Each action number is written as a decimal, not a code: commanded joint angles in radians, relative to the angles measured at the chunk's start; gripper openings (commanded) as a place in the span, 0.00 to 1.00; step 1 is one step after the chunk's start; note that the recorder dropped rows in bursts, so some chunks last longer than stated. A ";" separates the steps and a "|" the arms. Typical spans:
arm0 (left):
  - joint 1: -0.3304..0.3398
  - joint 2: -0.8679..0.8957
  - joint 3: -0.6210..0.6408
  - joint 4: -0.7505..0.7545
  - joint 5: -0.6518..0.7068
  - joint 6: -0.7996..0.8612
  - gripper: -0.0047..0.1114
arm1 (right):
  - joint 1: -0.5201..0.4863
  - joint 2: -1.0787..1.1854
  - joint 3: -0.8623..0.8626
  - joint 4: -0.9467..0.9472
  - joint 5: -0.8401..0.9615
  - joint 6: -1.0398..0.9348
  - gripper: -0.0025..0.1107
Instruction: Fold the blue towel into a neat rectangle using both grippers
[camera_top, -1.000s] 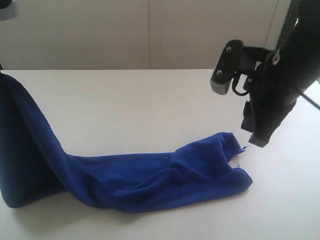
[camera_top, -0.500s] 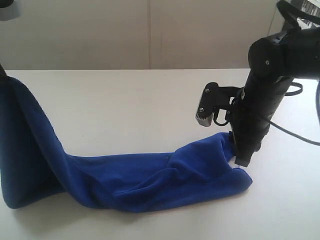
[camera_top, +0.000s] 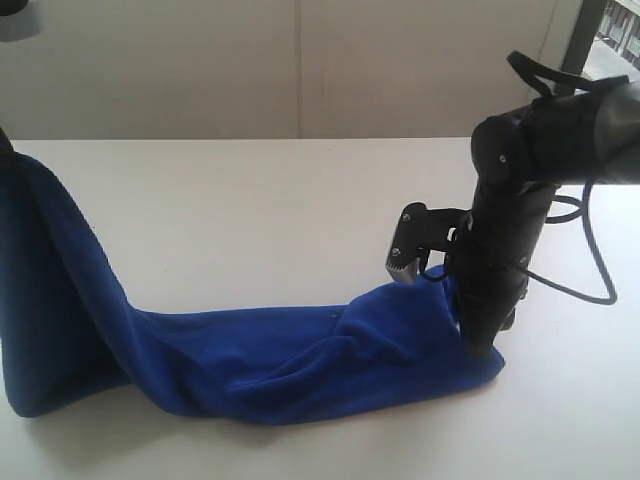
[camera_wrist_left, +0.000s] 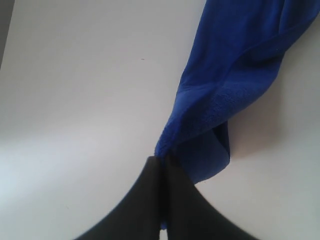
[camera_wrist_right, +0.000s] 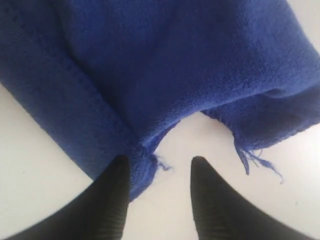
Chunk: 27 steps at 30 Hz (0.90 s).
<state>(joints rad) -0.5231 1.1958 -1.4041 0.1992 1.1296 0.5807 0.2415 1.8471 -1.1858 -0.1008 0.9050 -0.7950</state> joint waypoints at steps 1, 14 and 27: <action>0.001 -0.008 -0.005 -0.014 0.040 0.001 0.04 | -0.003 0.010 0.003 0.027 0.013 -0.012 0.34; 0.001 -0.008 -0.005 -0.025 0.040 0.001 0.04 | -0.003 0.034 0.062 0.039 -0.062 -0.020 0.31; 0.001 -0.008 -0.005 -0.028 0.042 0.002 0.04 | -0.003 -0.109 0.060 -0.027 -0.048 -0.011 0.02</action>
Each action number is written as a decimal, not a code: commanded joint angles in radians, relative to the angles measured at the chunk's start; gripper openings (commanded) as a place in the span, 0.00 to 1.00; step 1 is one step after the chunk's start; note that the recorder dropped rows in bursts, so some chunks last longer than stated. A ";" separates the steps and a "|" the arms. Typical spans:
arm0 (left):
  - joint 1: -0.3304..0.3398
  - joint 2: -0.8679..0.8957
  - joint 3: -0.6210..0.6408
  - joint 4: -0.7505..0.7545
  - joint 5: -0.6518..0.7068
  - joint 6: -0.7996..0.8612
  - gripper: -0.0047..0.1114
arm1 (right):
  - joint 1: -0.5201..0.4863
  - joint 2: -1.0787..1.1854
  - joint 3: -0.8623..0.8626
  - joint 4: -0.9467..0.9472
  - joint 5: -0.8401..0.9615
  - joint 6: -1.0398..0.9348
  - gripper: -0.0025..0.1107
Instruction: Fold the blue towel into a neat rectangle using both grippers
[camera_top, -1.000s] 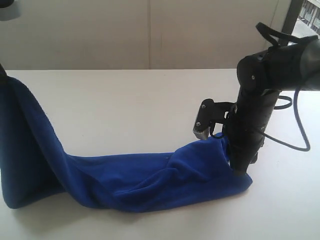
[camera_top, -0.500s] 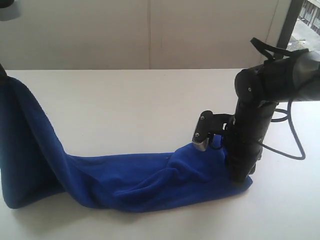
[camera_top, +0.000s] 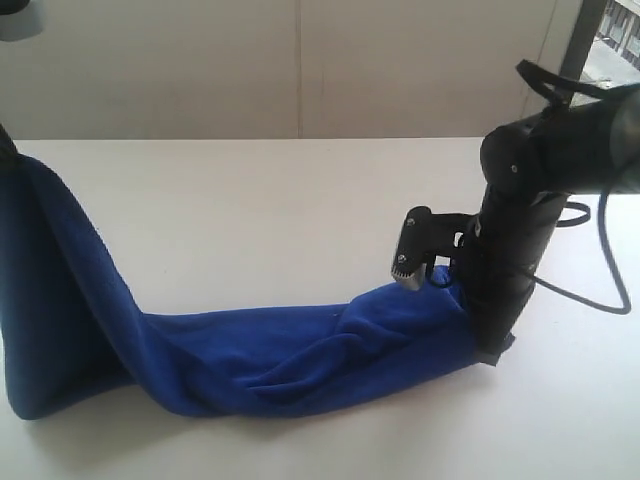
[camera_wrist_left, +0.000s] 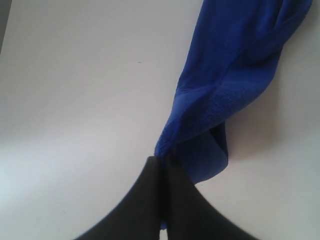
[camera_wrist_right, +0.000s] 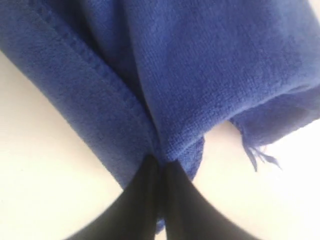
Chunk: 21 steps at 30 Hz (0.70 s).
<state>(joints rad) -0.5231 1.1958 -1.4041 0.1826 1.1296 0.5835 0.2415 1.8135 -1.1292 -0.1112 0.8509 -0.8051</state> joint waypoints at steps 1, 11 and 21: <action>0.001 -0.008 -0.005 -0.011 0.044 -0.001 0.04 | -0.003 -0.091 0.003 -0.017 0.006 0.000 0.02; 0.001 -0.008 -0.005 -0.014 0.072 -0.001 0.04 | -0.003 -0.157 0.003 0.011 0.041 0.001 0.02; 0.001 -0.008 -0.005 -0.018 0.072 -0.001 0.04 | -0.003 -0.124 0.025 0.035 0.038 -0.001 0.05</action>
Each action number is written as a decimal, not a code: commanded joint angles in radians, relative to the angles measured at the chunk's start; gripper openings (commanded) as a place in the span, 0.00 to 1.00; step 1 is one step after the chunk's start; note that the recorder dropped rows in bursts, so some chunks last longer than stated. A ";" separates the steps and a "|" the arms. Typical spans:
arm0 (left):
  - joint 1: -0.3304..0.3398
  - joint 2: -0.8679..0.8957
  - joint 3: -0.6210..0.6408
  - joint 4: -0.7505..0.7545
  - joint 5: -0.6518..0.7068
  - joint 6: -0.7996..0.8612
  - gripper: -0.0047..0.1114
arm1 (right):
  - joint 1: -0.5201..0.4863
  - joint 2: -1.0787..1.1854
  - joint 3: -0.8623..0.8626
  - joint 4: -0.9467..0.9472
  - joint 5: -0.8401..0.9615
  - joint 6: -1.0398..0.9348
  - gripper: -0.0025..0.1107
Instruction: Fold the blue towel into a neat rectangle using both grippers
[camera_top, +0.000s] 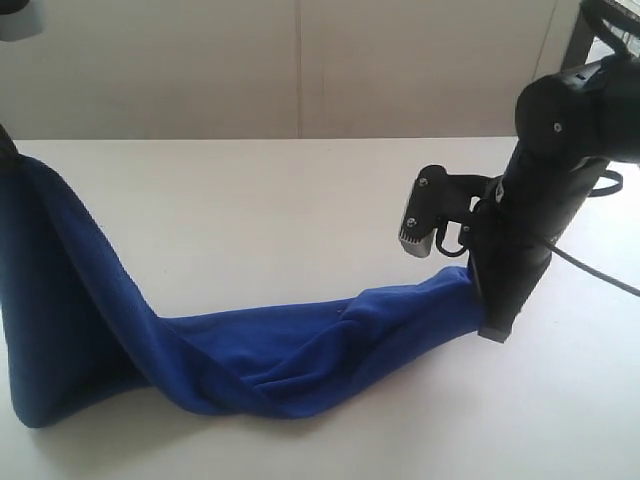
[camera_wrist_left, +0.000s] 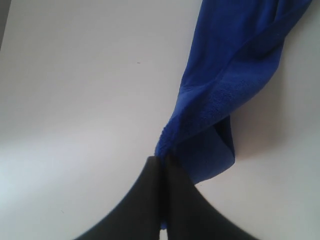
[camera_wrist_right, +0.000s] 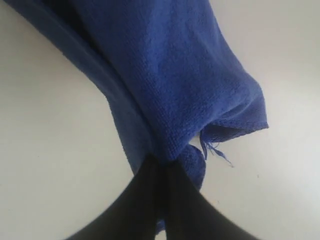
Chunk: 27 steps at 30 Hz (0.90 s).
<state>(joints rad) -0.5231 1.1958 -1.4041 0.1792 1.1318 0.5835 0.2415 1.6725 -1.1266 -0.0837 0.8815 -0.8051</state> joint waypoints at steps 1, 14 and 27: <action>0.001 -0.008 -0.005 -0.014 0.069 -0.001 0.04 | -0.003 0.022 0.029 0.007 0.006 -0.001 0.08; 0.001 -0.008 -0.005 -0.014 0.068 -0.001 0.04 | -0.003 0.057 0.072 0.018 -0.016 -0.001 0.40; 0.001 -0.008 -0.005 -0.016 0.068 -0.001 0.04 | -0.003 0.068 0.115 0.003 0.135 -0.003 0.40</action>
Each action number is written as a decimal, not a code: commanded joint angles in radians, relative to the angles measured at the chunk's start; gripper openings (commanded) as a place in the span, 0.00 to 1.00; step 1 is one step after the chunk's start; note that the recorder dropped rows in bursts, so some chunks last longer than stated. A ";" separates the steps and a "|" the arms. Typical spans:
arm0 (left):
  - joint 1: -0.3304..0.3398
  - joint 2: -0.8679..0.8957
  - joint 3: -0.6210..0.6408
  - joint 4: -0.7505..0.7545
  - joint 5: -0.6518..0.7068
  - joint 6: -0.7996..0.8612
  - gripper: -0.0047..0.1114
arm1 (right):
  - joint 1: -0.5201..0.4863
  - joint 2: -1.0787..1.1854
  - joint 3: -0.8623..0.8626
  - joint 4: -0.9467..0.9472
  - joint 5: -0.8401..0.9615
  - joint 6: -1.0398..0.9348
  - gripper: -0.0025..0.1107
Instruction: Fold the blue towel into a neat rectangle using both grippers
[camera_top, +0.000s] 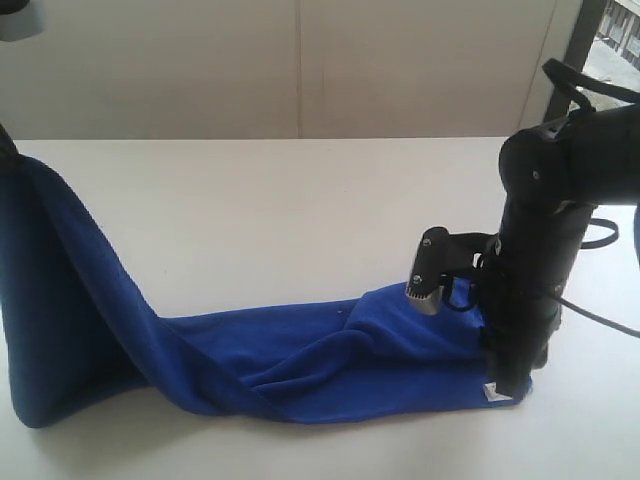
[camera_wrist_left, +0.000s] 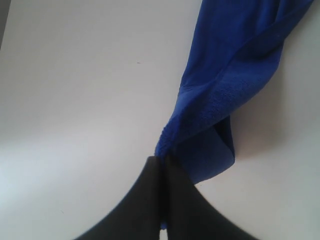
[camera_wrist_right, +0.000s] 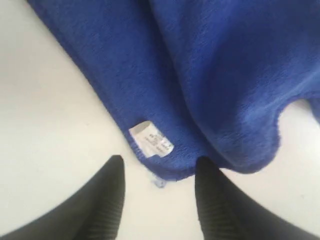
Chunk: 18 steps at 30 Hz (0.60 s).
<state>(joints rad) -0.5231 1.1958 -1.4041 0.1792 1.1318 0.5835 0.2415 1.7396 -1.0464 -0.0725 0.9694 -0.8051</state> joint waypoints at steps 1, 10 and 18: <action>0.001 -0.008 -0.005 -0.018 0.068 -0.001 0.04 | -0.003 0.001 0.051 -0.008 0.047 -0.003 0.40; 0.001 -0.008 -0.005 -0.022 0.066 -0.001 0.04 | -0.003 0.001 0.155 -0.067 -0.141 -0.003 0.39; 0.001 -0.008 -0.005 -0.051 0.063 0.023 0.04 | -0.003 0.001 0.180 -0.167 -0.234 0.024 0.38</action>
<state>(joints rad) -0.5231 1.1958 -1.4041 0.1447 1.1318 0.6001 0.2415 1.7396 -0.8799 -0.2152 0.7665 -0.7911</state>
